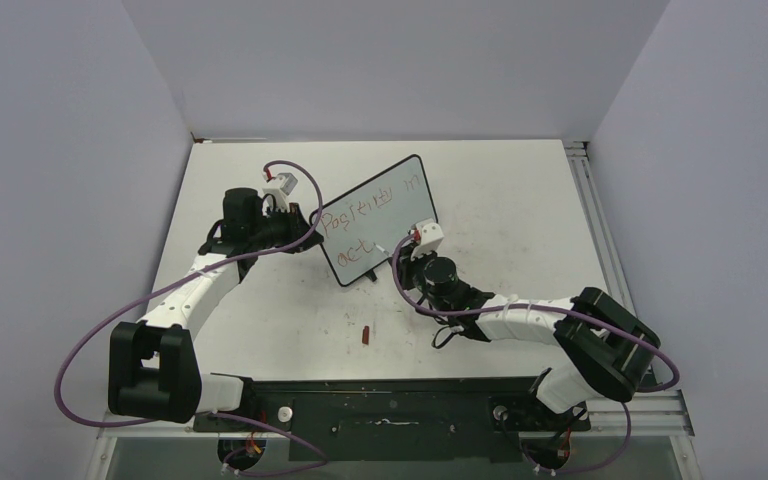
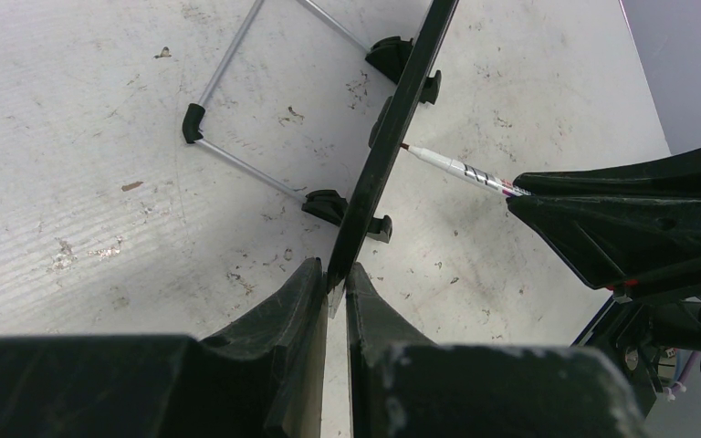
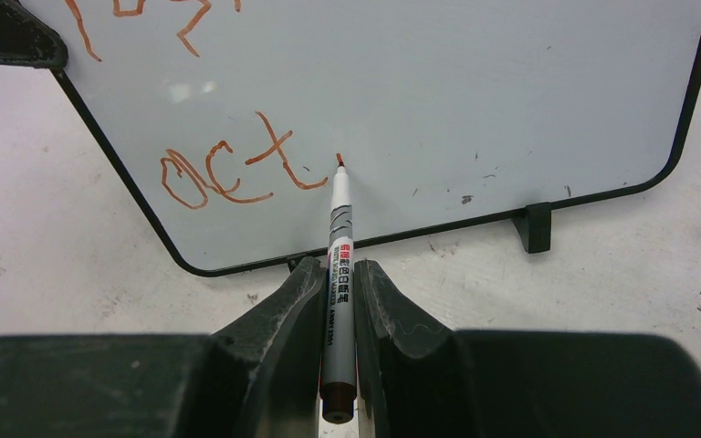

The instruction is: Write a sentence on the whiteboard

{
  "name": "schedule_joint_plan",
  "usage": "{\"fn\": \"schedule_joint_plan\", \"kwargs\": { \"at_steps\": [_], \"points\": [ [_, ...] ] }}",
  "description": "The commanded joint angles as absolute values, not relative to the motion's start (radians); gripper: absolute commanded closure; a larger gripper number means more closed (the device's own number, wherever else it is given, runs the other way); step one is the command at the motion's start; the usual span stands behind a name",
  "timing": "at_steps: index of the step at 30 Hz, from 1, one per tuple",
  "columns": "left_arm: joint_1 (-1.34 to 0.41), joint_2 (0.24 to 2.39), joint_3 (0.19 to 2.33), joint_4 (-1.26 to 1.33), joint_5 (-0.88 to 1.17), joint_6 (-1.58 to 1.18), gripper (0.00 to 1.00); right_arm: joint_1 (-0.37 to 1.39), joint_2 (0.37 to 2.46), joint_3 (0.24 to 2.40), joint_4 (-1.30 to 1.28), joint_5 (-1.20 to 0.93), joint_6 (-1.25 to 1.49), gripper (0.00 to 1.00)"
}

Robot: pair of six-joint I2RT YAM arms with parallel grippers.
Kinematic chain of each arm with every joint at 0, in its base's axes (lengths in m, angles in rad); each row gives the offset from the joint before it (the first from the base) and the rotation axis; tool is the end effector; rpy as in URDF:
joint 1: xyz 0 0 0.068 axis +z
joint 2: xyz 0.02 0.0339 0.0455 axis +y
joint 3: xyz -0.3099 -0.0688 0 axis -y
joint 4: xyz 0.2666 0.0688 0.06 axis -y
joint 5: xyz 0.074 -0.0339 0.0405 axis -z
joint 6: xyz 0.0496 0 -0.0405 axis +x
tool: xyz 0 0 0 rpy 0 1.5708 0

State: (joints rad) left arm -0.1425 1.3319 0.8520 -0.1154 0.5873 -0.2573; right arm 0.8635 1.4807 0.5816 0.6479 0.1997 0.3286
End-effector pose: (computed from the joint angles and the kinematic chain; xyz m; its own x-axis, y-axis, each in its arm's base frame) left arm 0.2993 -0.0707 0.2801 -0.6825 -0.1161 -0.7217 0.4123 0.7541 -0.5112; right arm 0.2179 0.2397 0.2203 -0.3530 0.0738 -0.9327 -0.5349 0.8020 0.2659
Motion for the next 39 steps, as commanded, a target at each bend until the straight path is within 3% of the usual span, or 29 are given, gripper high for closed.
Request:
{"fn": "schedule_joint_plan", "kwargs": {
  "at_steps": [1,25,39],
  "points": [
    [-0.140,1.311,0.893,-0.120,0.594,-0.258,1.00,0.859,1.477,0.564,0.687,0.217,0.346,0.95],
    [-0.142,1.310,0.892,-0.116,0.595,-0.259,1.00,0.890,1.376,0.580,0.637,0.249,0.322,0.95],
    [-0.142,1.312,0.893,-0.116,0.594,-0.259,1.00,0.890,1.436,0.630,0.674,0.249,0.296,0.95]
  ]
}}
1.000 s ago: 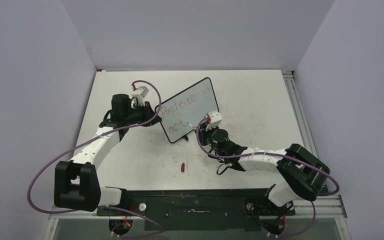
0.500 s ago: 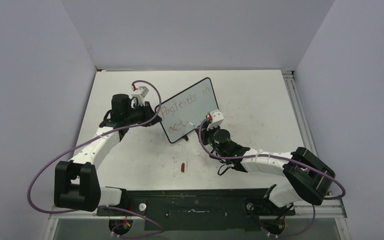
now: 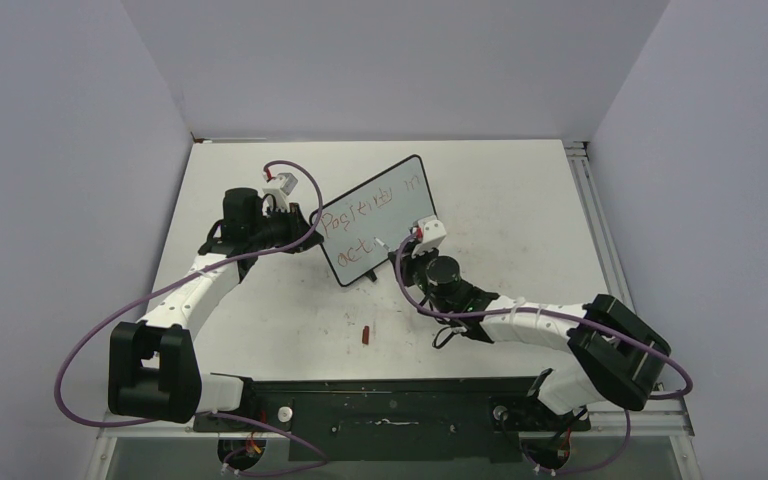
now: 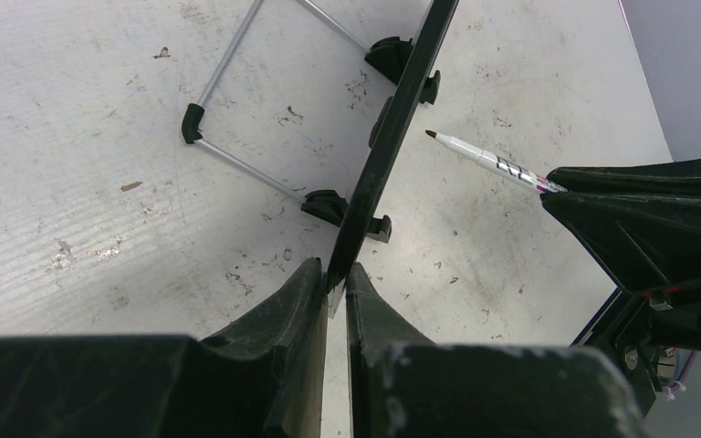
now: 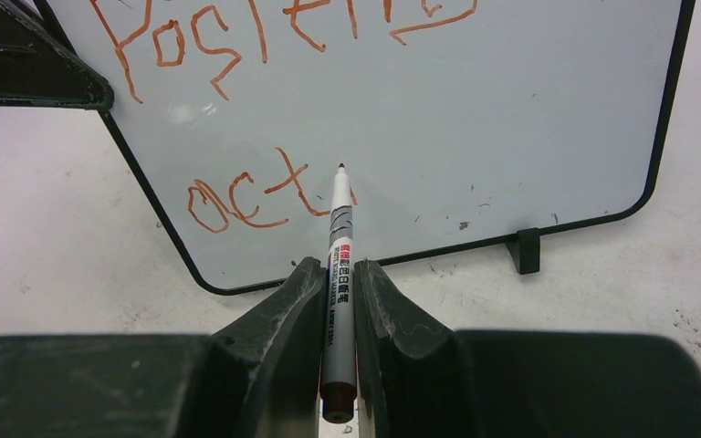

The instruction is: Write a sentence on the whiteboard

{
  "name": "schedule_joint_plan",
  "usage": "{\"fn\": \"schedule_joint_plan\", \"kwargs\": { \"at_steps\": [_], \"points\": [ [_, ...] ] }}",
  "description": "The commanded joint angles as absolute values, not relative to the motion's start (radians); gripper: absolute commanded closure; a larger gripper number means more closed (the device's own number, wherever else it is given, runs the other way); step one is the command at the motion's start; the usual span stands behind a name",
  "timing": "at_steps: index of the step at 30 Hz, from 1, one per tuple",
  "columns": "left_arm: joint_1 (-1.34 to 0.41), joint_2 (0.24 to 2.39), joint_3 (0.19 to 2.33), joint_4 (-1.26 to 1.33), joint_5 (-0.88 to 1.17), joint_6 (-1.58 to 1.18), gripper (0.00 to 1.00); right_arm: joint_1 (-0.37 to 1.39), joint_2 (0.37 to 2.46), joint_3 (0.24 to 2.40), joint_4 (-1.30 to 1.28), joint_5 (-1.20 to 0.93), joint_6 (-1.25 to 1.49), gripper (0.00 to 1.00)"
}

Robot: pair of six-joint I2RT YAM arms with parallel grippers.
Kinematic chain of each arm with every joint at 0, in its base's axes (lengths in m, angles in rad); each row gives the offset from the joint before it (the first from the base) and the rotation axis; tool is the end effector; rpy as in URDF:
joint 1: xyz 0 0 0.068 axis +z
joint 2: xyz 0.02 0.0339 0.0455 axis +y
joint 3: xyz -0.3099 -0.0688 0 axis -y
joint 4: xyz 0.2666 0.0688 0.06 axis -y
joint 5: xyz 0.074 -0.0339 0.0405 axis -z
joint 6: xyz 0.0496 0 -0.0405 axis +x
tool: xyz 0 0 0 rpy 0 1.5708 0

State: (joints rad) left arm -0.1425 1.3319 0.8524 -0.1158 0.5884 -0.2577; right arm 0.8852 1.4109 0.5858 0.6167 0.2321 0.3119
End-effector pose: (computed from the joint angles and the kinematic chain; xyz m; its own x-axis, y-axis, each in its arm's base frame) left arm 0.2993 -0.0708 0.2802 -0.6828 -0.1162 -0.7213 0.4126 0.7534 -0.5120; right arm 0.2084 0.2368 0.2390 -0.3121 0.0901 -0.9458 -0.5411 0.8014 0.2549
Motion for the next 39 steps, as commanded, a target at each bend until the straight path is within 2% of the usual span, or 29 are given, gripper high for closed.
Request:
{"fn": "schedule_joint_plan", "kwargs": {
  "at_steps": [1,26,39],
  "points": [
    [-0.142,1.312,0.893,-0.116,0.595,-0.259,1.00,0.890,1.440,0.633,0.676,0.248,0.294,0.95],
    [-0.143,1.315,0.892,-0.116,0.595,-0.259,1.00,0.889,1.507,0.647,0.719,0.243,0.293,0.95],
    [-0.144,1.310,0.893,-0.118,0.595,-0.259,1.00,0.887,1.401,0.571,0.685,0.291,0.313,0.95]
  ]
}}
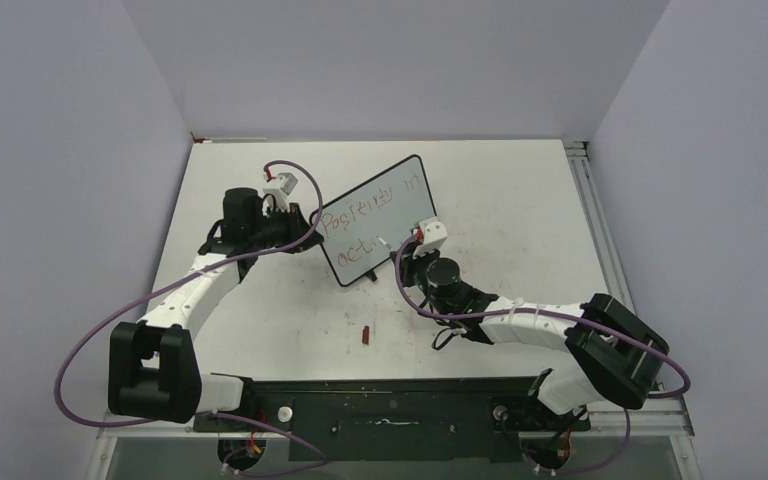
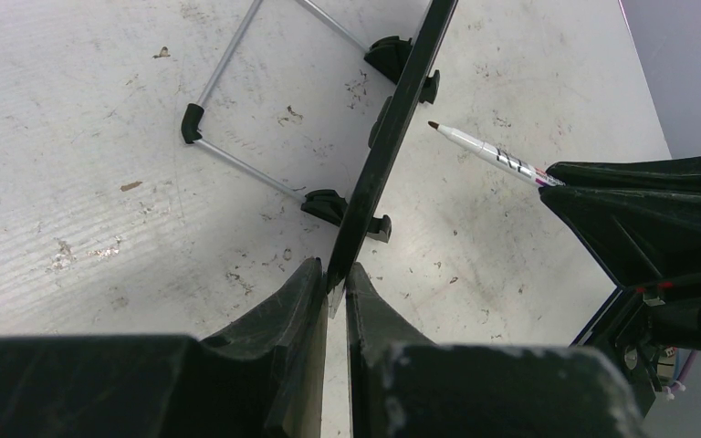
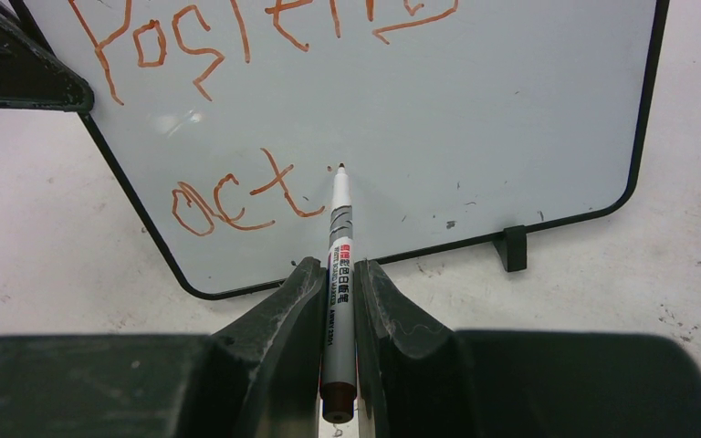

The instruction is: Write a sentence on the whiteboard

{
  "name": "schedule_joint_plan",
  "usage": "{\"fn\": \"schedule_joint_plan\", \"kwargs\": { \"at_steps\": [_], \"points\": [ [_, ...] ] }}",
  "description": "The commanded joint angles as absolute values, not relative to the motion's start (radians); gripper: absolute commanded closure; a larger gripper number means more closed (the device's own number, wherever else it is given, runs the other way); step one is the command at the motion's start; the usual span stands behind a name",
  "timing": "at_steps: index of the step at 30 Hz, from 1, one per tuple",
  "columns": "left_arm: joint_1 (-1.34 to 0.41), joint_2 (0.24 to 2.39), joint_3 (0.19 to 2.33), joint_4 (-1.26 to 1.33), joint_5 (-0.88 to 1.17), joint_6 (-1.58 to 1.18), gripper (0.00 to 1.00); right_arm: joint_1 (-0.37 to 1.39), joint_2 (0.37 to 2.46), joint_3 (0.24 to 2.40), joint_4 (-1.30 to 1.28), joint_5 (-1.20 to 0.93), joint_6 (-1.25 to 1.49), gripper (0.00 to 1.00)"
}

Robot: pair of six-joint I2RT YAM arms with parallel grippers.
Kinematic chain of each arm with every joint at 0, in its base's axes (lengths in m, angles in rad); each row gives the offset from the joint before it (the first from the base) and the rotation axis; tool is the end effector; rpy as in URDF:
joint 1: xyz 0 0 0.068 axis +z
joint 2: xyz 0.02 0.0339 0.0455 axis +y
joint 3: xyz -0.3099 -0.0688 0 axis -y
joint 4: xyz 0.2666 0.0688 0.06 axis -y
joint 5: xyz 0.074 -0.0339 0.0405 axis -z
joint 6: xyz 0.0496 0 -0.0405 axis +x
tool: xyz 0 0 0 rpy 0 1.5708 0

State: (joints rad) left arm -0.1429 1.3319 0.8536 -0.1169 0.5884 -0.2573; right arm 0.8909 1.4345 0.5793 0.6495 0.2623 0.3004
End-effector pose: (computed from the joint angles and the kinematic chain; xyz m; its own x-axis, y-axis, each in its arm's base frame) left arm 0.2994 -0.0709 0.2805 -0.6826 -0.1156 -0.7216 0.4133 0.7533 -0.5117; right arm 0.2096 0.2387 0.2338 -0.2977 0.0864 -0.9508 -0.5270 0.8156 0.2391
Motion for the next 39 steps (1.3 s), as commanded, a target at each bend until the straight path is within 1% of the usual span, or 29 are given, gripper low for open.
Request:
{"fn": "schedule_joint_plan", "kwargs": {
  "at_steps": [1,39],
  "points": [
    [-0.144,1.311,0.892,-0.118,0.594,-0.258,1.00,0.887,1.404,0.573,0.685,0.293,0.313,0.95],
    [-0.144,1.316,0.893,-0.118,0.594,-0.258,1.00,0.864,1.501,0.610,0.732,0.250,0.294,0.95]
  ]
}}
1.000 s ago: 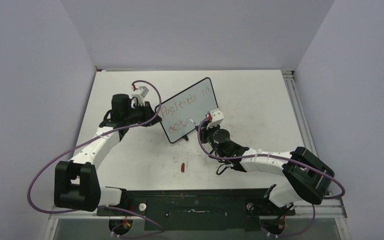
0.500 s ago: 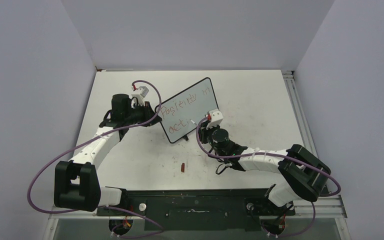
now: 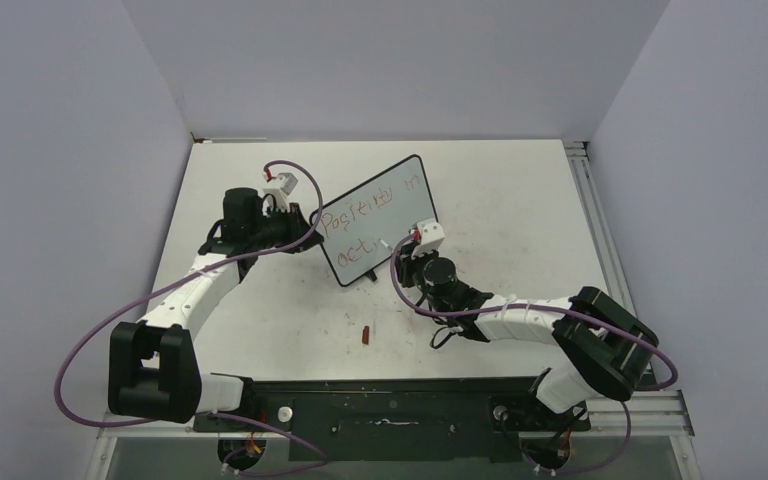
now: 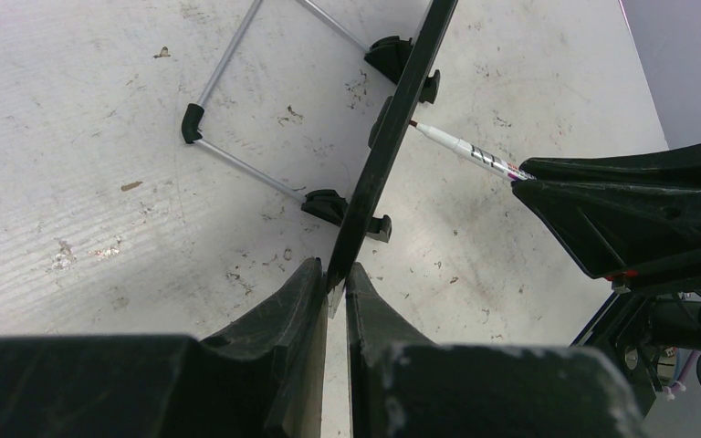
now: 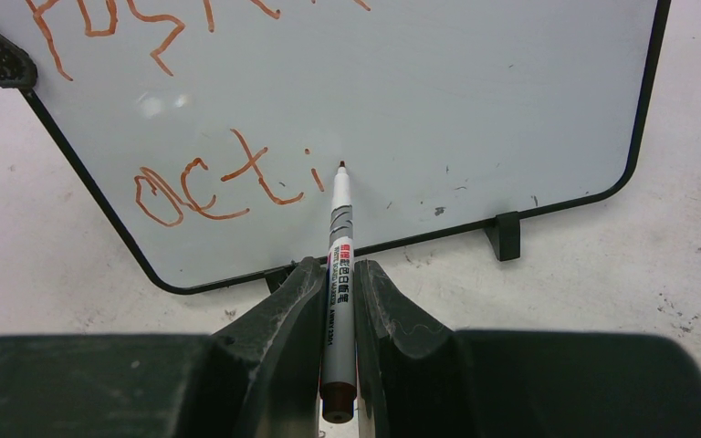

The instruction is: Write a sentence on the whiteboard

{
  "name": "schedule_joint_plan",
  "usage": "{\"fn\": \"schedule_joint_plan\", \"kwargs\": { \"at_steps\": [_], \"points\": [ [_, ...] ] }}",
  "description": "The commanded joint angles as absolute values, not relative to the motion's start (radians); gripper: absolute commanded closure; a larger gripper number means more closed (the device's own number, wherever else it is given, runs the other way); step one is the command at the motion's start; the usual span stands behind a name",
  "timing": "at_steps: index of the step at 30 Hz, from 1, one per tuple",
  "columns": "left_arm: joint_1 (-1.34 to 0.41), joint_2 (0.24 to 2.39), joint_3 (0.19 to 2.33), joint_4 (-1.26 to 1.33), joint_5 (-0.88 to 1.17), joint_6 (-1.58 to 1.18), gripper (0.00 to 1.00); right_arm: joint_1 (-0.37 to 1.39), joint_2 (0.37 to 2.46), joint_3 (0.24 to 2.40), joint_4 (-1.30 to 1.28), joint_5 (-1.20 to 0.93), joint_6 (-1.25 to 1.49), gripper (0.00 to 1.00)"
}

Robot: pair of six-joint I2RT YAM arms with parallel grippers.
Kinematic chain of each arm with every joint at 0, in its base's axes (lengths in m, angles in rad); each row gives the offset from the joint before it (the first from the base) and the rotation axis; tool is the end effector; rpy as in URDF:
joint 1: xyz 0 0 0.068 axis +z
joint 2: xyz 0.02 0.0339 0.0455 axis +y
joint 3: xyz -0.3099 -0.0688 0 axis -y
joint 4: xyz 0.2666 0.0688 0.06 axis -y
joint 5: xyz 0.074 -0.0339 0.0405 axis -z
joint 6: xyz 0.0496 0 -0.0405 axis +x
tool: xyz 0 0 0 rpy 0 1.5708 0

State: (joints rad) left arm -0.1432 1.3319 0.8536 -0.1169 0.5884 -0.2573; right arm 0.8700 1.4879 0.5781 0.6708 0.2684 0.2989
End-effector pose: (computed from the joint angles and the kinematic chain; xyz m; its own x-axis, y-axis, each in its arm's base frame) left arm 0.2993 -0.0710 0.2805 -0.6826 -0.1154 -0.7216 0.4135 0.7531 -0.5117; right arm 0.2188 0.2390 0.2199 -0.3140 0.0682 -0.9470 -0.5006 0.8357 0.2261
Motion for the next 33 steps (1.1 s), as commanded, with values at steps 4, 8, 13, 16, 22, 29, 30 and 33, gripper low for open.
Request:
{"fn": "schedule_joint_plan", "kwargs": {
  "at_steps": [4,8,13,16,22,29,30,33],
  "points": [
    [-0.144,1.316,0.892,-0.118,0.594,-0.258,1.00,0.866,1.510,0.612,0.728,0.240,0.294,0.95],
    [-0.144,1.315,0.893,-0.118,0.595,-0.258,1.00,0.870,1.507,0.604,0.724,0.240,0.296,0.95],
    [-0.145,1.315,0.893,-0.118,0.595,-0.258,1.00,0.877,1.504,0.586,0.721,0.247,0.303,0.95],
    [-0.146,1.314,0.892,-0.118,0.595,-0.258,1.00,0.879,1.503,0.579,0.719,0.252,0.307,0.95],
    [-0.146,1.313,0.893,-0.119,0.596,-0.258,1.00,0.883,1.497,0.567,0.715,0.268,0.313,0.95],
    [-0.145,1.314,0.892,-0.120,0.595,-0.258,1.00,0.883,1.495,0.566,0.707,0.286,0.314,0.95],
    [-0.145,1.314,0.892,-0.120,0.596,-0.258,1.00,0.882,1.495,0.565,0.706,0.288,0.314,0.95],
    [-0.146,1.314,0.893,-0.120,0.596,-0.258,1.00,0.883,1.495,0.566,0.705,0.295,0.314,0.95]
  ]
}}
